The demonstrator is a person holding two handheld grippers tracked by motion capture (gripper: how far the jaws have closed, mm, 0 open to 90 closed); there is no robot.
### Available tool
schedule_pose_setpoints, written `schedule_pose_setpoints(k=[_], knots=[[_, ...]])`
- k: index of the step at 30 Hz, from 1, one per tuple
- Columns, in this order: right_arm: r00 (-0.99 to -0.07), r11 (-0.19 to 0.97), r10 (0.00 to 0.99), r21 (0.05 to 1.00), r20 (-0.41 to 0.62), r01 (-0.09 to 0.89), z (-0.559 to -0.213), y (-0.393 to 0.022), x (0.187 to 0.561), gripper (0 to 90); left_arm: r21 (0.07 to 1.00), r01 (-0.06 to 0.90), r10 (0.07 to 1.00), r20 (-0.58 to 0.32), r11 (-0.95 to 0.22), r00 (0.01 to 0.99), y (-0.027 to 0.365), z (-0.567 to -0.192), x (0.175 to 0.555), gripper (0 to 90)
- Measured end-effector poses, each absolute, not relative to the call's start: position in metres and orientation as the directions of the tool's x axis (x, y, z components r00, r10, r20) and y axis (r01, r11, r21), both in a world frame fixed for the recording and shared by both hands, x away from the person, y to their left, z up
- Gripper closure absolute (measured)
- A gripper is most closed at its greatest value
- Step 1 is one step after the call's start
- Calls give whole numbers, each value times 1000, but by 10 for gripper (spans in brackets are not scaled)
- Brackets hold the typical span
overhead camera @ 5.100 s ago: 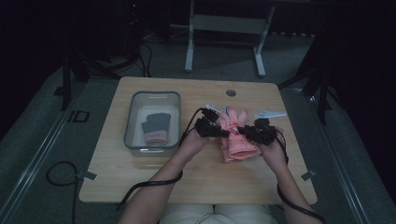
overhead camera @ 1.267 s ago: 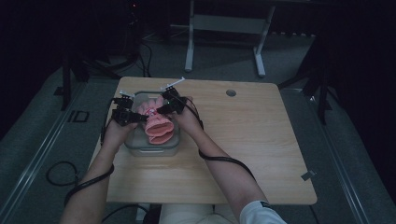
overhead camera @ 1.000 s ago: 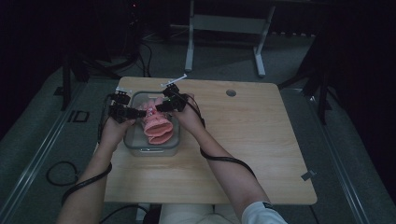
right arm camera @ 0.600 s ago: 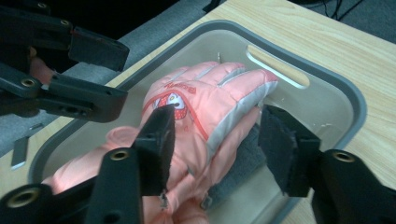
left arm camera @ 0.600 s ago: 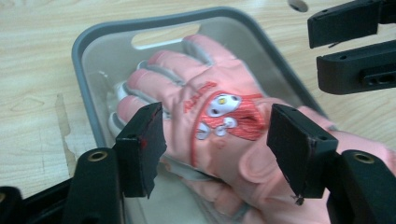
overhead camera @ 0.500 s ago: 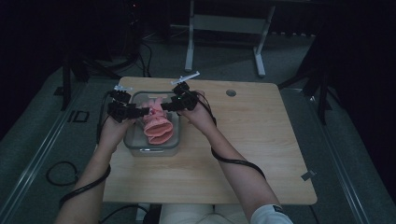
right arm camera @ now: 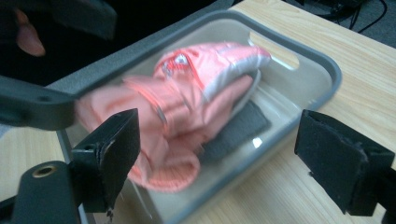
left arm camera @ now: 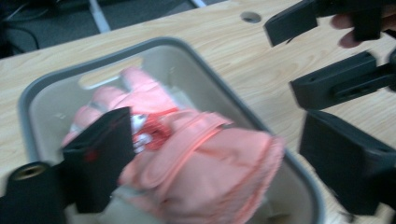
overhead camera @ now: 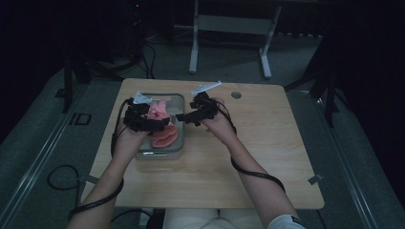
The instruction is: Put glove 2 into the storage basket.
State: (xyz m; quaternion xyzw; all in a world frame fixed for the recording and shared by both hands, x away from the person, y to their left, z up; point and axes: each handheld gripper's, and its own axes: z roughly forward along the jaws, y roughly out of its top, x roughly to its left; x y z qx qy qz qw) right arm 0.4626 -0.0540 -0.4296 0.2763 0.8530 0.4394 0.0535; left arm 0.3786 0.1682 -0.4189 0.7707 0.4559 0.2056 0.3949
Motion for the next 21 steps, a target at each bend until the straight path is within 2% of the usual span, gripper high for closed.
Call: schedule_pose_setpoints(k=[1,4,9,13,21], knots=[[-843,463,518,781,146,419,-431,-58,462,138,789,537,861,-19,-299,508,163,-418,378,27],[-839,471,528,776,133,419,-433,-69,460,138,788,525,838,-21,-321,545,151,-416,377,10],[-827,463,547,775,132,430,-436,-87,459,140,806,500,800,-56,-317,598,131,-411,375,9],[-821,463,557,773,127,434,-438,-100,458,141,808,466,783,-9,-360,621,113,-411,372,9],[-805,458,579,767,126,450,-445,-120,457,142,816,431,734,-12,-385,679,84,-414,362,10]])
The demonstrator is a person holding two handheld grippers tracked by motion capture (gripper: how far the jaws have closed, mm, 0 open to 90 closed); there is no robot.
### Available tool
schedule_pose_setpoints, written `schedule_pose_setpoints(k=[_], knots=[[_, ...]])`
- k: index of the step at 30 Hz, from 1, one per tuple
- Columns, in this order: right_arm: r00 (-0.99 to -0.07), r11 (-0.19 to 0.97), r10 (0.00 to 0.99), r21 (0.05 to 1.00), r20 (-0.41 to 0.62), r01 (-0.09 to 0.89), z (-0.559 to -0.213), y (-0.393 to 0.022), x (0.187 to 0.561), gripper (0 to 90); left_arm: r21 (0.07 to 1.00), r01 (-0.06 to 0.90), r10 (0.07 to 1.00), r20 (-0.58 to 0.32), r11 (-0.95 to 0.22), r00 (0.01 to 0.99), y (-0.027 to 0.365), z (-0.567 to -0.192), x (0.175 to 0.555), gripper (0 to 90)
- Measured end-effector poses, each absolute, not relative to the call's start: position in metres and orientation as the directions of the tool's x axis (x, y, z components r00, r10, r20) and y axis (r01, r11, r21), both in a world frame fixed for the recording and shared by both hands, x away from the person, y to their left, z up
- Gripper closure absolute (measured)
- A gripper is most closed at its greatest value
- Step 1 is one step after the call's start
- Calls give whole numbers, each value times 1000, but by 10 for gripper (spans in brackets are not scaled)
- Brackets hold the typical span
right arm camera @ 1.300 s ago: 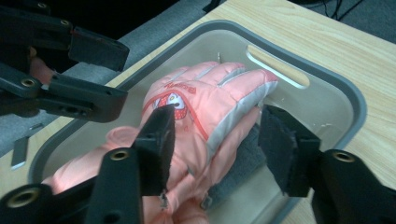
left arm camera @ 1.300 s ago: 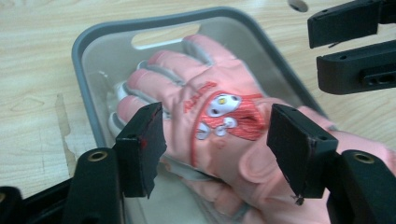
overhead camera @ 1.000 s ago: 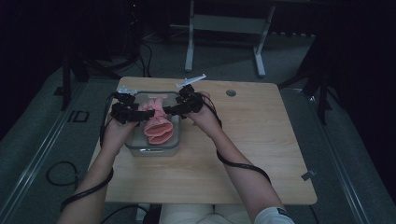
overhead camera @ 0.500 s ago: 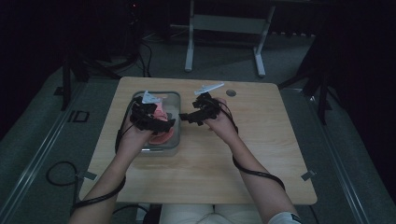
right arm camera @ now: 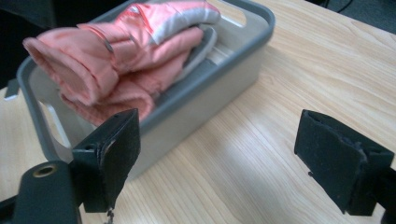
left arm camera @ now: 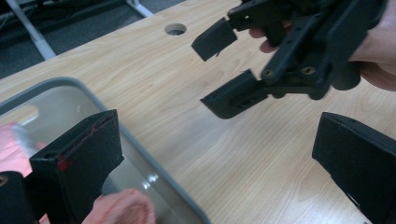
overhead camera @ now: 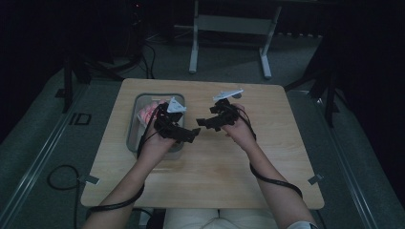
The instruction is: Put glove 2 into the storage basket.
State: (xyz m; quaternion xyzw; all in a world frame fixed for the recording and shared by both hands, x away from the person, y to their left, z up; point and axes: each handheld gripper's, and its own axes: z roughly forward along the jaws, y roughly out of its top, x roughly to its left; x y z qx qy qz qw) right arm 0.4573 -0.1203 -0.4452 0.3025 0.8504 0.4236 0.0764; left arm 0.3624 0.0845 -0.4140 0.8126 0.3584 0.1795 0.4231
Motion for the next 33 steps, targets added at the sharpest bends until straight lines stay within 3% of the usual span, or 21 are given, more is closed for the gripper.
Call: schedule_pose_setpoints(k=[18,33], knots=[[-808,493,580,747,101,447,-477,-137,447,143,798,357,638,45,-486,769,38,-452,339,10],[-806,493,582,740,111,457,-507,-150,437,140,762,354,584,39,-542,811,17,-486,330,10]])
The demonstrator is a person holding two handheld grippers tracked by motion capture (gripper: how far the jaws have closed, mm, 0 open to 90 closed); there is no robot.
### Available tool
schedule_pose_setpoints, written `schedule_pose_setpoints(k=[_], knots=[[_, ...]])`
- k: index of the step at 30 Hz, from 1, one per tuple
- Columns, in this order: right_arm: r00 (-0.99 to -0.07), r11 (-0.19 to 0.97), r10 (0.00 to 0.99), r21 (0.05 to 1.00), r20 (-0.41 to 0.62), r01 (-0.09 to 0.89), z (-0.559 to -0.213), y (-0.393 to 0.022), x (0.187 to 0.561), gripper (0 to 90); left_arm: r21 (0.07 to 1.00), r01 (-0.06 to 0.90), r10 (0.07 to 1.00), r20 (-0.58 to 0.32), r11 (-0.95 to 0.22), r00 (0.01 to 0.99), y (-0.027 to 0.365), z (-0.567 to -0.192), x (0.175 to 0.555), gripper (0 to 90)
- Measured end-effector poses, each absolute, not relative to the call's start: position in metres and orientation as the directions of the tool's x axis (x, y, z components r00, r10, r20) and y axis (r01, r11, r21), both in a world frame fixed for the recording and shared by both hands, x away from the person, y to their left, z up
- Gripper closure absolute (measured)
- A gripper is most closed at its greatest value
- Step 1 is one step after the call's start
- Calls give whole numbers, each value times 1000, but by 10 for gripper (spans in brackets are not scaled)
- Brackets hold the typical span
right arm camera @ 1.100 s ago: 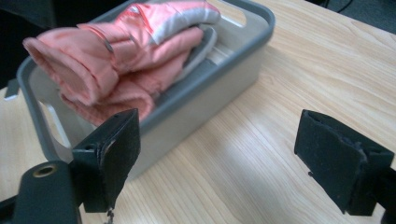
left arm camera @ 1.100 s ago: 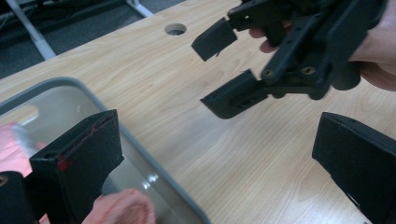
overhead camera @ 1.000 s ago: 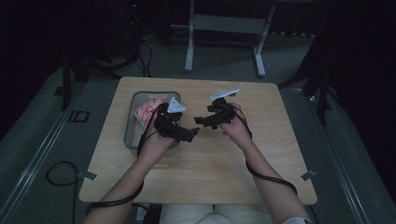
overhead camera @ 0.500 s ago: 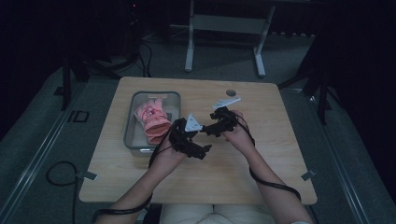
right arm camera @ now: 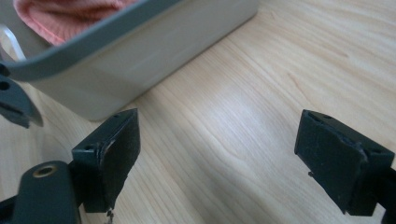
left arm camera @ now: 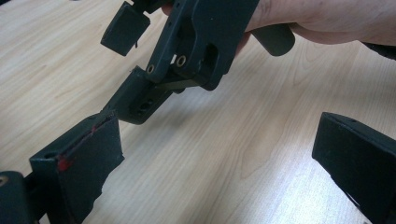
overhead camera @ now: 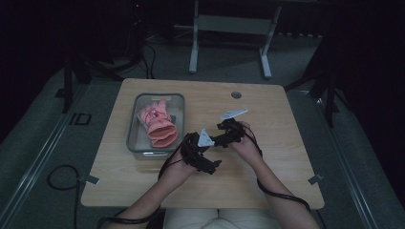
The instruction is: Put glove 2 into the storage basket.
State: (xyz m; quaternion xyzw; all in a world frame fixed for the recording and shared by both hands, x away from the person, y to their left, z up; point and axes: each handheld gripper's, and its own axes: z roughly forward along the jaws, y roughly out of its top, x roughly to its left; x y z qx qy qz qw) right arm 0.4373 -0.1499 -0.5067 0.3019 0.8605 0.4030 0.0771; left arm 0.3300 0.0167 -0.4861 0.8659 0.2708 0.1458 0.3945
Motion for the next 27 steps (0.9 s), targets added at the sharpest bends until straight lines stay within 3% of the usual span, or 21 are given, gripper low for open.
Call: schedule_pose_setpoints(k=[11,27], knots=[[-800,480,590,749,111,457,-529,-160,431,141,736,358,554,27,-575,832,8,-507,323,10],[-736,464,677,754,37,465,-549,-183,429,140,722,374,553,15,-582,833,2,-541,320,10]])
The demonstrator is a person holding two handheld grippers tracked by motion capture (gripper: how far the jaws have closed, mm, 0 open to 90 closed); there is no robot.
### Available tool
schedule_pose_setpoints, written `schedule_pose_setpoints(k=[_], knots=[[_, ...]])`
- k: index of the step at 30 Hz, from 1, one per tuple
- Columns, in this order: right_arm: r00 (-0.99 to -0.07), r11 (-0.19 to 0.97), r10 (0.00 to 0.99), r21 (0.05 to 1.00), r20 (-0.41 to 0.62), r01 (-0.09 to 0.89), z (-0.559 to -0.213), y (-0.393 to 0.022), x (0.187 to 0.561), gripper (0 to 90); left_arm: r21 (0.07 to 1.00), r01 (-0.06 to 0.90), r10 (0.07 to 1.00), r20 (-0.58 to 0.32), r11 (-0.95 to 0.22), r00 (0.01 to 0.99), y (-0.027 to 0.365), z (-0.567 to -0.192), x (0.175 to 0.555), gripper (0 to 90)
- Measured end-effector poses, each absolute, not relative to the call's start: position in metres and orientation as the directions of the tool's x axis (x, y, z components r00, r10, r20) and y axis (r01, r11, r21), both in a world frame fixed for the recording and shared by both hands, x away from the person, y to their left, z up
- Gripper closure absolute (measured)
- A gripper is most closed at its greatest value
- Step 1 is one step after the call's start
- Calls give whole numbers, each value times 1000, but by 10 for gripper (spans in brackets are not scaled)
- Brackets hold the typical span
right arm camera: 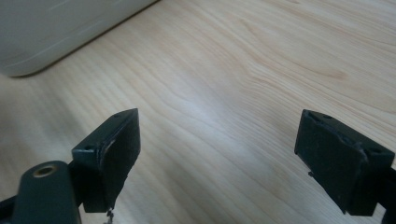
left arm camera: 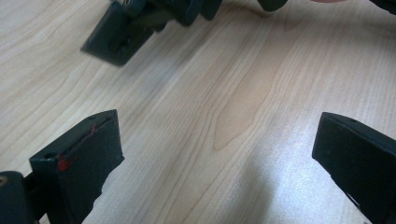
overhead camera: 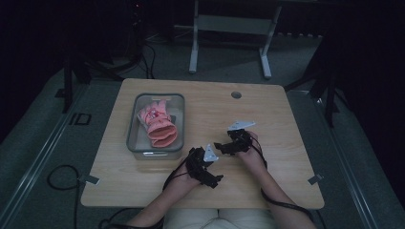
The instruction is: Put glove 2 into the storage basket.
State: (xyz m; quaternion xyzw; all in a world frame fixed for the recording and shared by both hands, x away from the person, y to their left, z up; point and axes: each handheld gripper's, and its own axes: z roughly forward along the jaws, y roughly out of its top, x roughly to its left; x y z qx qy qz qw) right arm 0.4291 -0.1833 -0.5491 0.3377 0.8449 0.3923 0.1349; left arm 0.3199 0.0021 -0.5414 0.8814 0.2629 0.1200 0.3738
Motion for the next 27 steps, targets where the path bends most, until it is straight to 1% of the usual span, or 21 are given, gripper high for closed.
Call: schedule_pose_setpoints(k=[2,6,7,9,16,19,22,27], knots=[[-725,449,688,761,39,468,-550,-186,429,140,725,374,557,16,-578,830,2,-542,320,10],[-705,431,709,773,29,465,-553,-191,428,141,736,343,560,59,-584,827,2,-547,317,10],[-701,438,713,772,13,460,-554,-192,428,141,737,339,561,65,-584,825,2,-548,316,10],[-696,424,718,774,29,470,-556,-194,428,141,736,343,563,62,-584,824,2,-550,316,10],[-682,421,731,772,22,476,-560,-200,428,141,743,360,580,46,-565,813,8,-553,316,10],[-678,441,735,767,-12,466,-561,-200,427,141,739,354,581,61,-573,812,9,-555,314,9],[-678,438,735,766,-4,470,-562,-202,427,141,731,353,584,76,-584,808,10,-557,313,10],[-663,412,748,775,13,480,-562,-207,428,141,742,361,590,56,-564,806,13,-557,314,10]])
